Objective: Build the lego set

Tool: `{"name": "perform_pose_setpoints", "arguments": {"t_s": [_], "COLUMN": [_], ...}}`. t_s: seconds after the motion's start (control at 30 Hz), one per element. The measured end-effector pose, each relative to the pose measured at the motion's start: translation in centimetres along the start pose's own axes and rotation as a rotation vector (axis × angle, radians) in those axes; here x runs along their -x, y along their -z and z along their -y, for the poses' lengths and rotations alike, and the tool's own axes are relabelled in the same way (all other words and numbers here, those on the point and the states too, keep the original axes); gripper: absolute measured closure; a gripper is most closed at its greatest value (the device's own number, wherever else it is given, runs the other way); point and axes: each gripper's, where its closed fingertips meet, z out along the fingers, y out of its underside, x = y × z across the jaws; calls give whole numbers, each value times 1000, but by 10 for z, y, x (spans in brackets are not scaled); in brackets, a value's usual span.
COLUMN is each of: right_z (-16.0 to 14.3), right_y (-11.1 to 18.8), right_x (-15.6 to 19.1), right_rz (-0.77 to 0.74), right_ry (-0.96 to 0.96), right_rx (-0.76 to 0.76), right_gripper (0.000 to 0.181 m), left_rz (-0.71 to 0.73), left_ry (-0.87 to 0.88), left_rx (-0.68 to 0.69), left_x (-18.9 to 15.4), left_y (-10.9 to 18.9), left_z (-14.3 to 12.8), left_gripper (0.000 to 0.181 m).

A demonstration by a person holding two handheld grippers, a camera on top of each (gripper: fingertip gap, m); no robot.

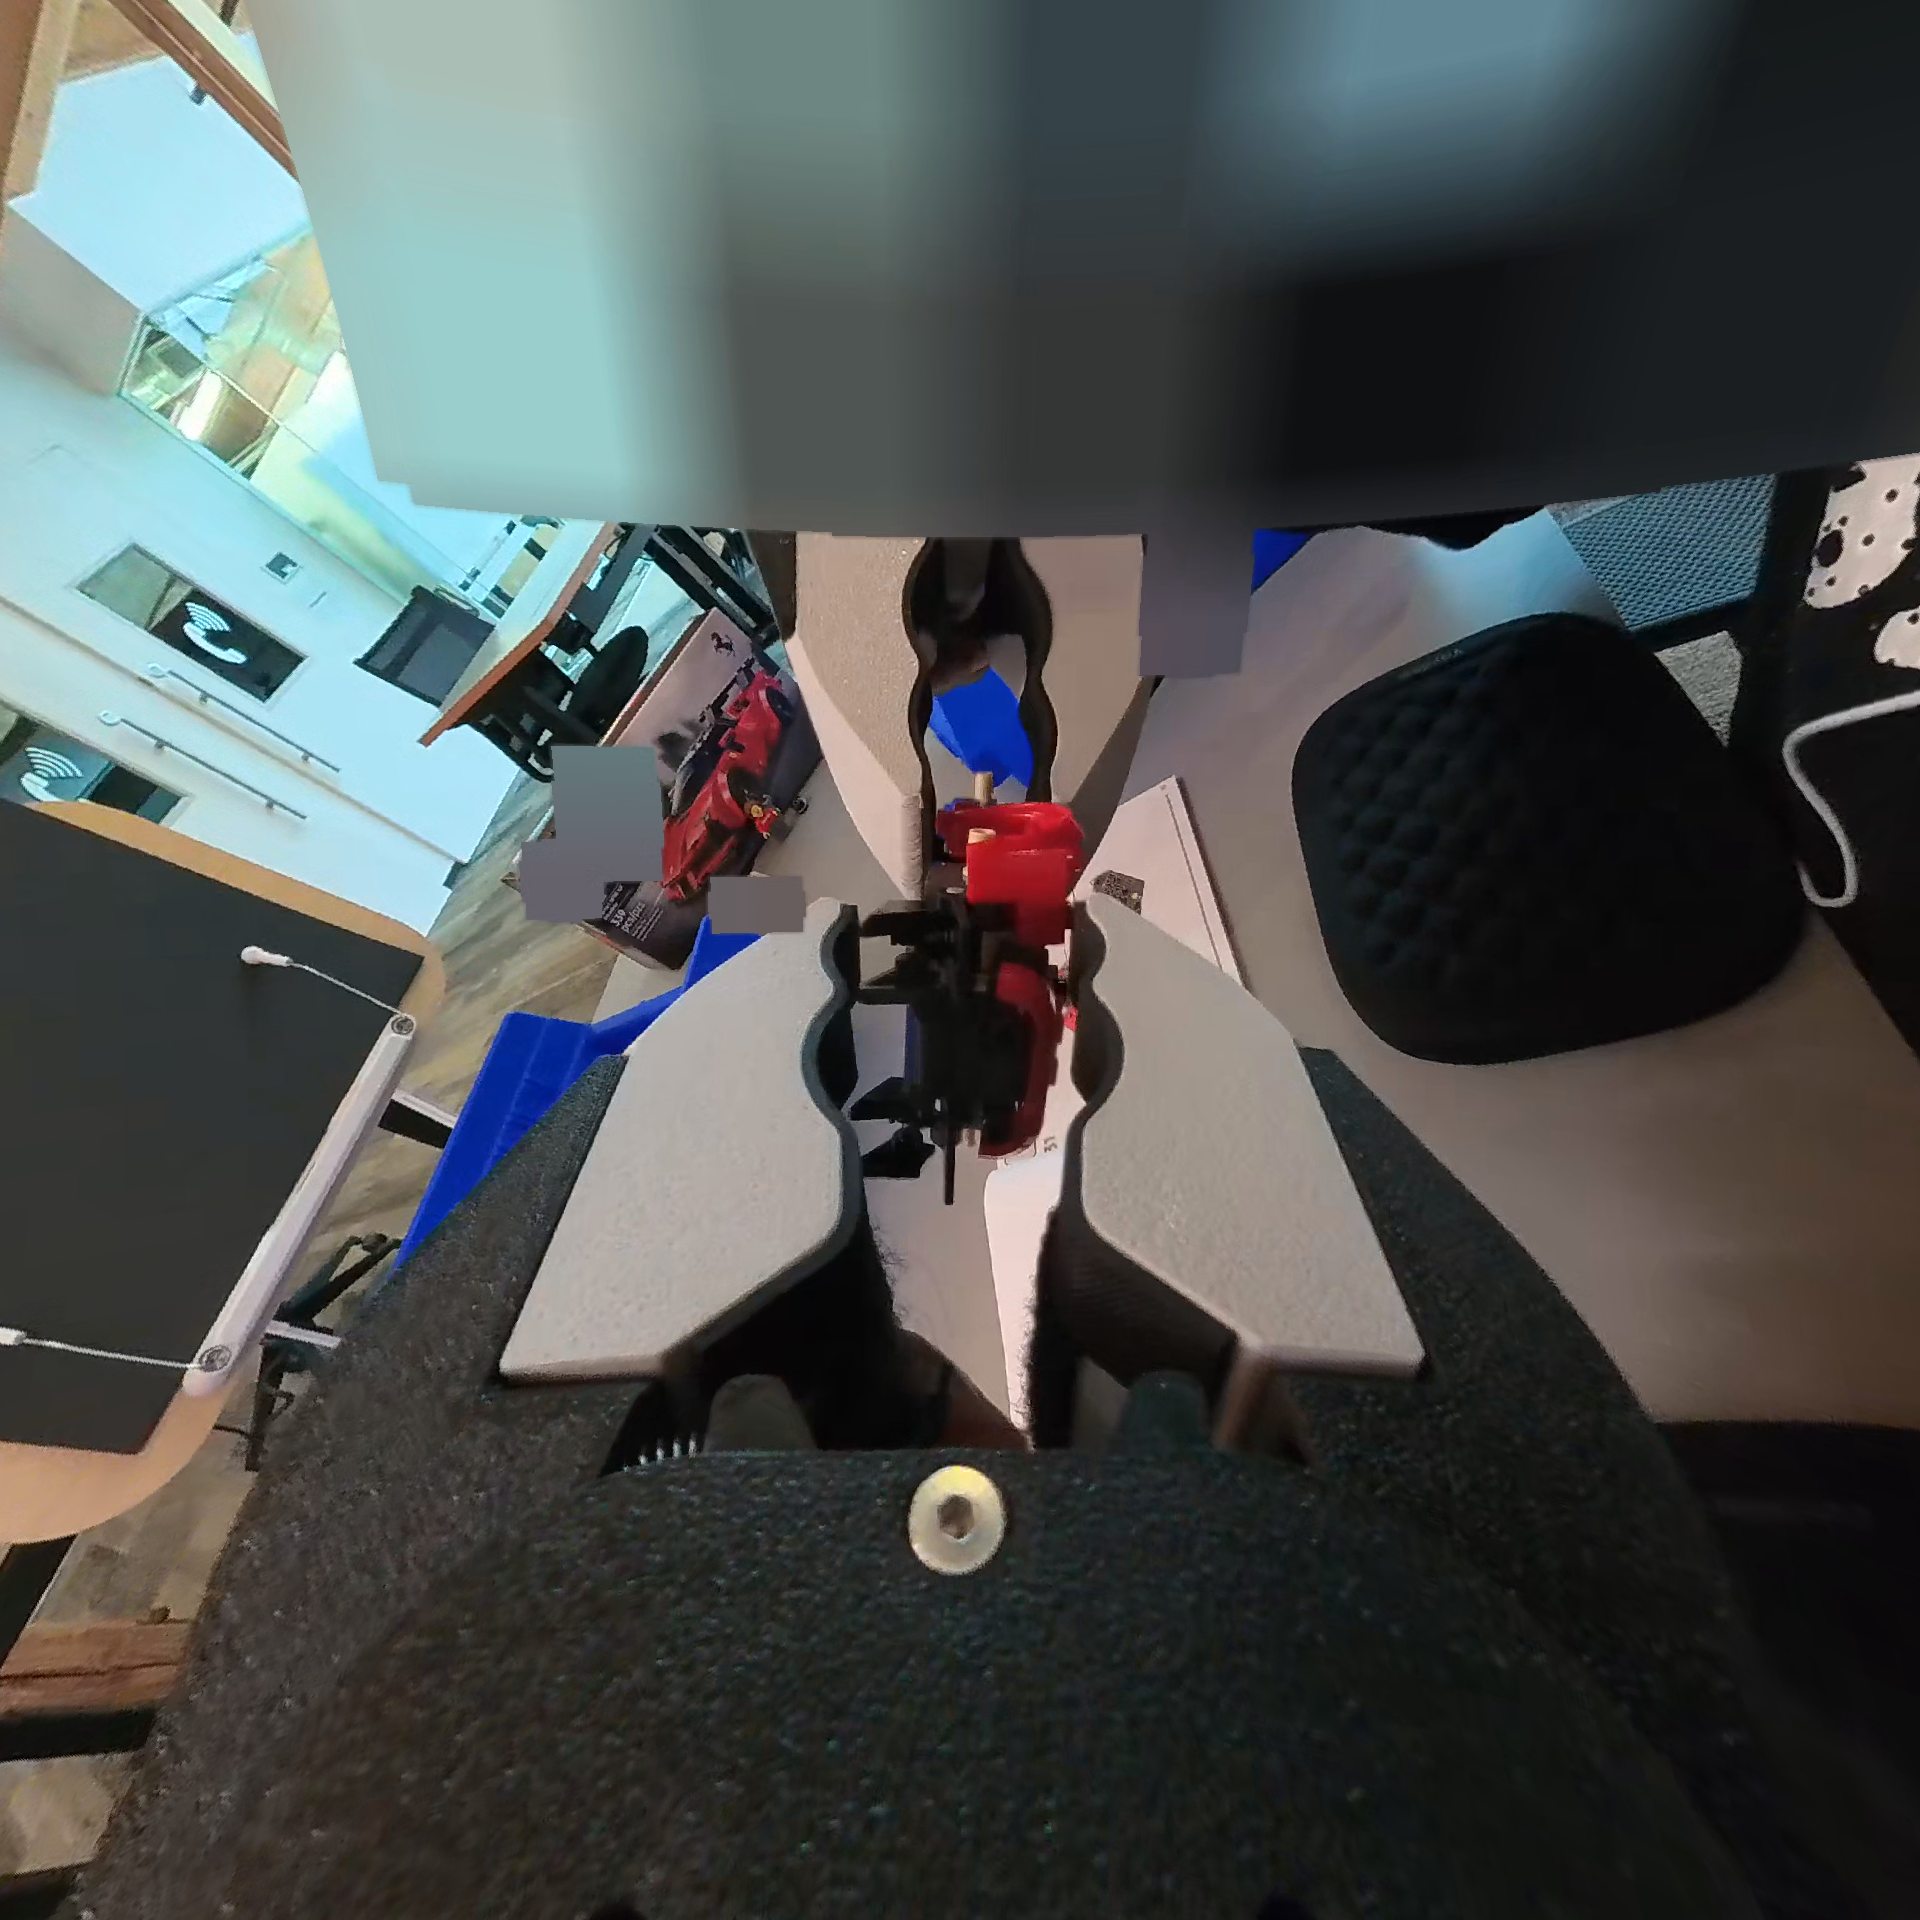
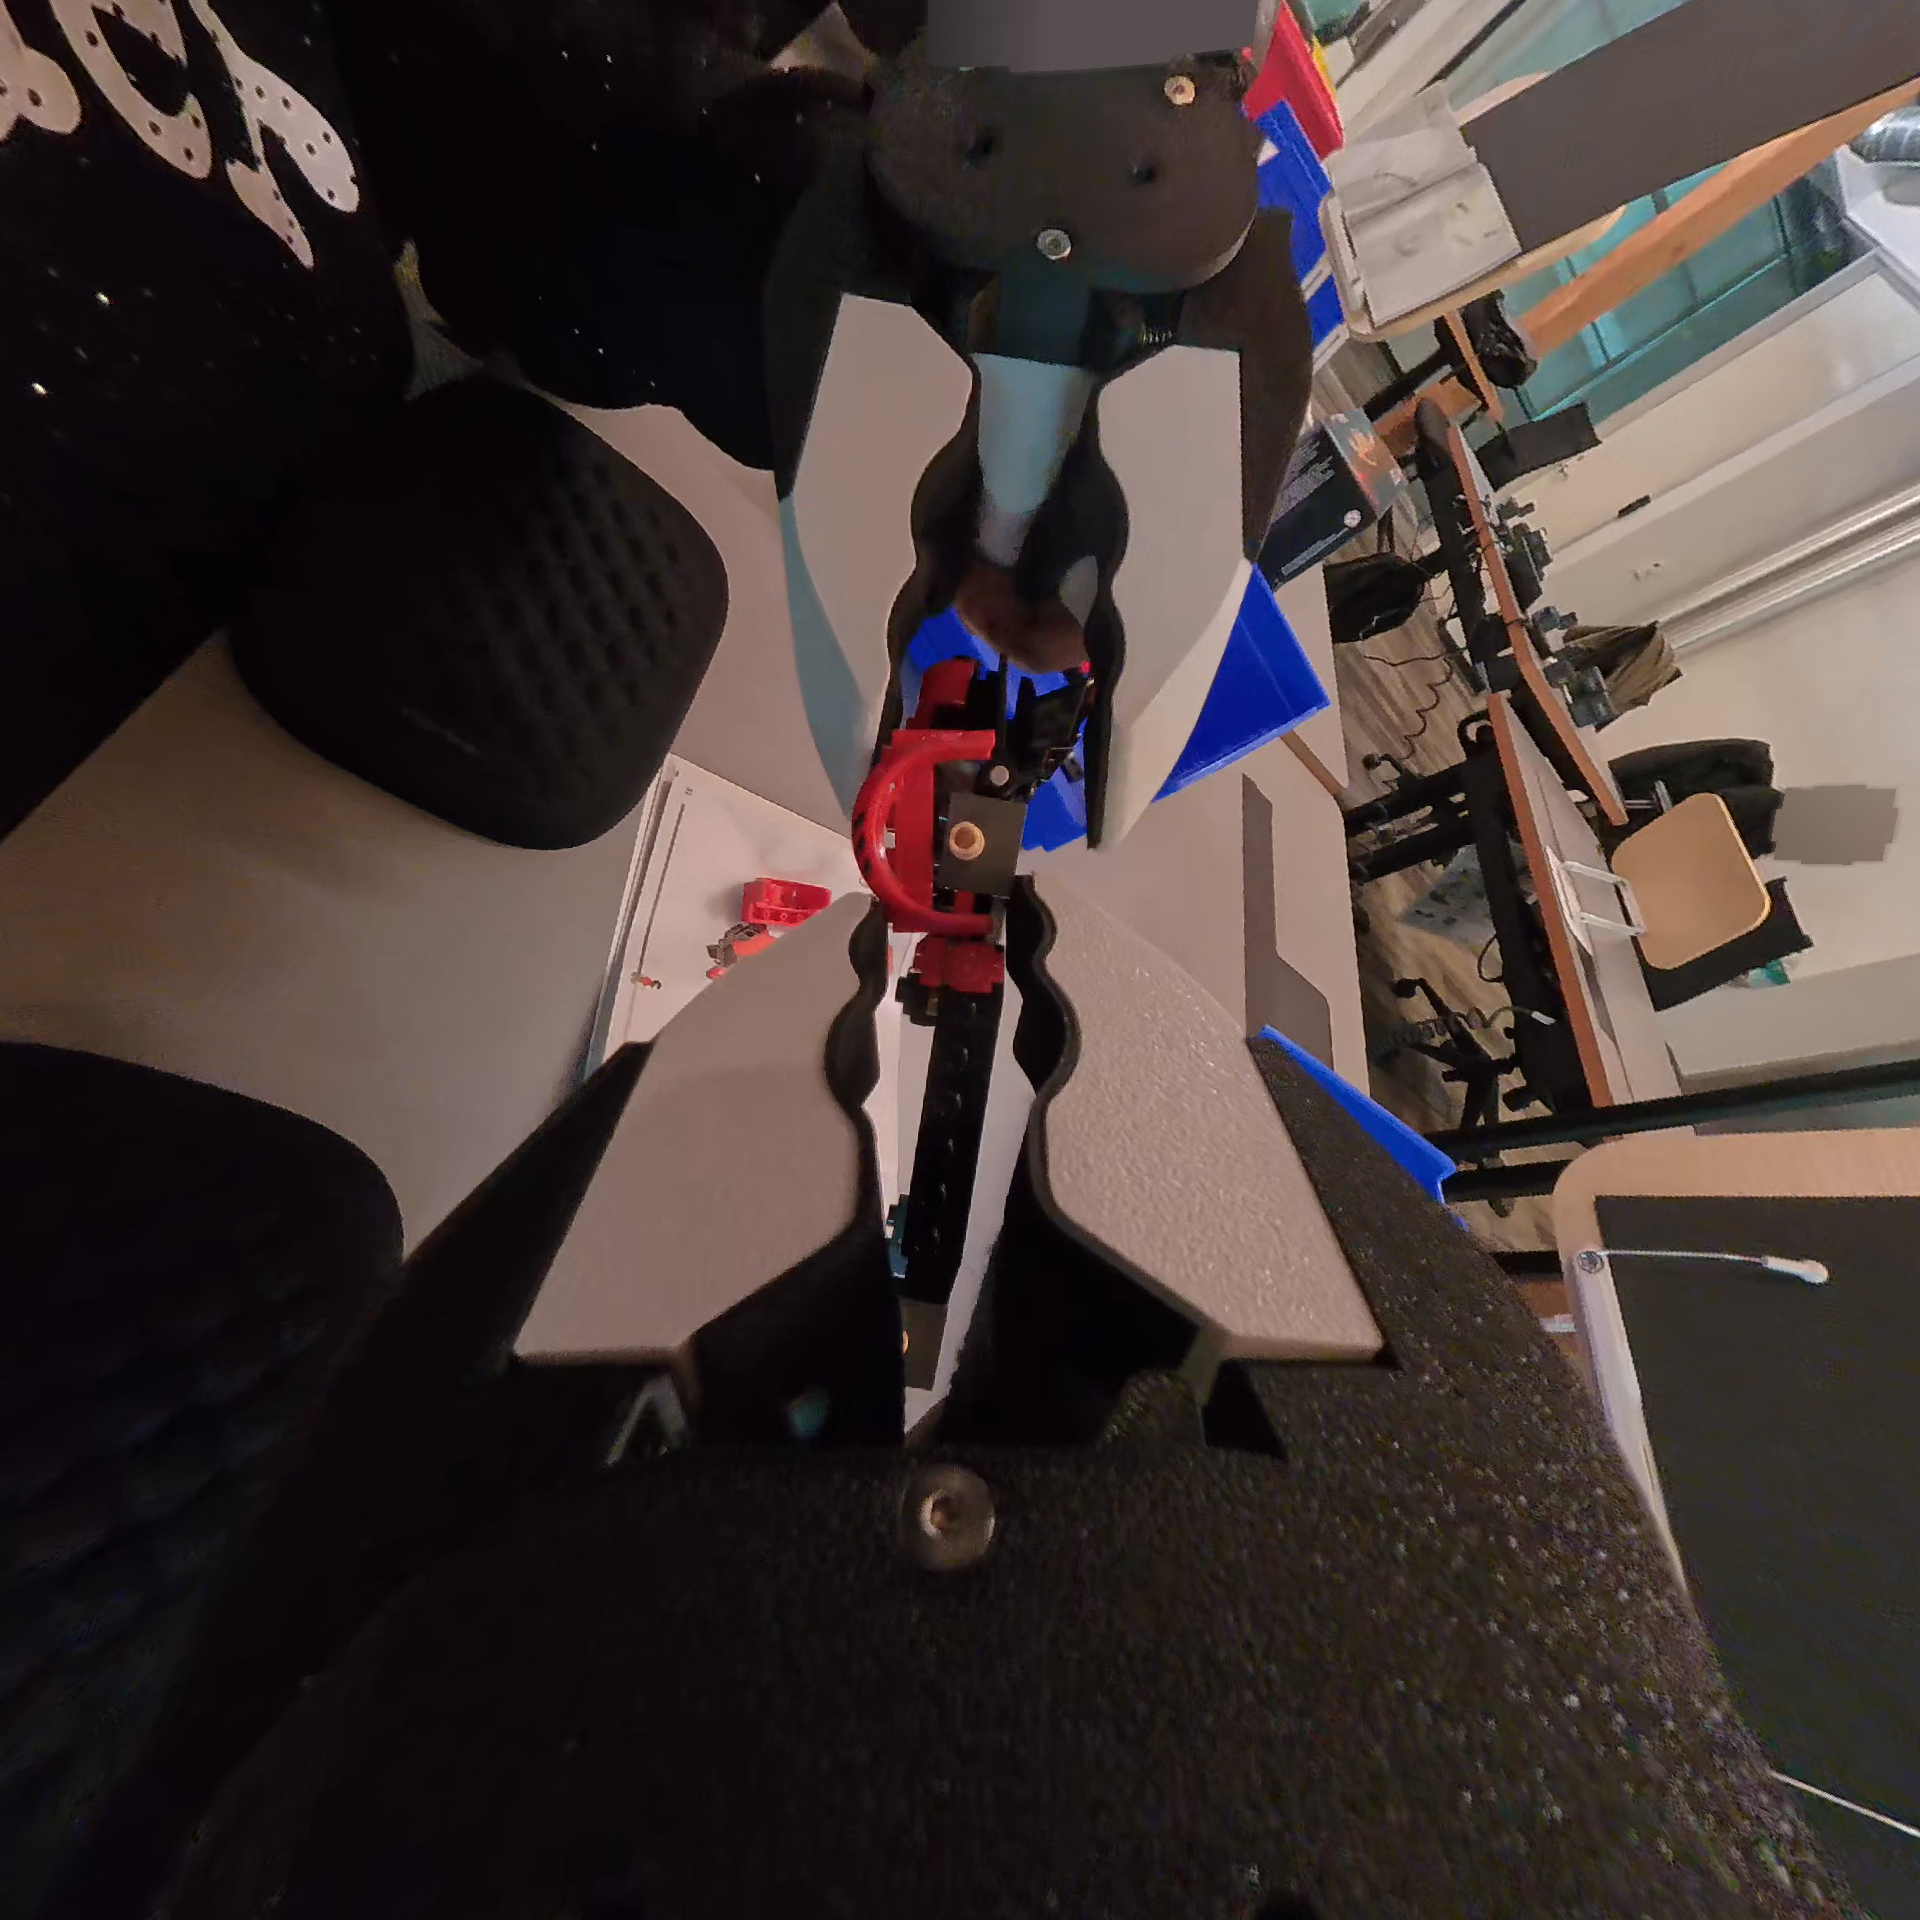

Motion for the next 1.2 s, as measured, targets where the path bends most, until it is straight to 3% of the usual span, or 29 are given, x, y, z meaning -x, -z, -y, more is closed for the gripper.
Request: {"name": "perform_pose_setpoints", "arguments": {"t_s": [0.37,0.67,0.83,1.2], "right_z": [12,13,8,4], "right_y": [3,-2,-3,-4], "right_x": [-1,3,2,3], "right_rz": [-34,50,69,95], "right_ry": [68,179,220,169], "right_rx": [-38,171,285,334], "right_gripper": [159,159,159,159], "left_rz": [8,1,-23,-61], "left_ry": [-46,-65,-202,-217], "left_rx": [-21,-19,95,134], "left_x": [-4,-2,-8,-10], "left_y": [5,6,3,1], "left_z": [13,6,0,-5], "left_gripper": [151,133,151,154]}}
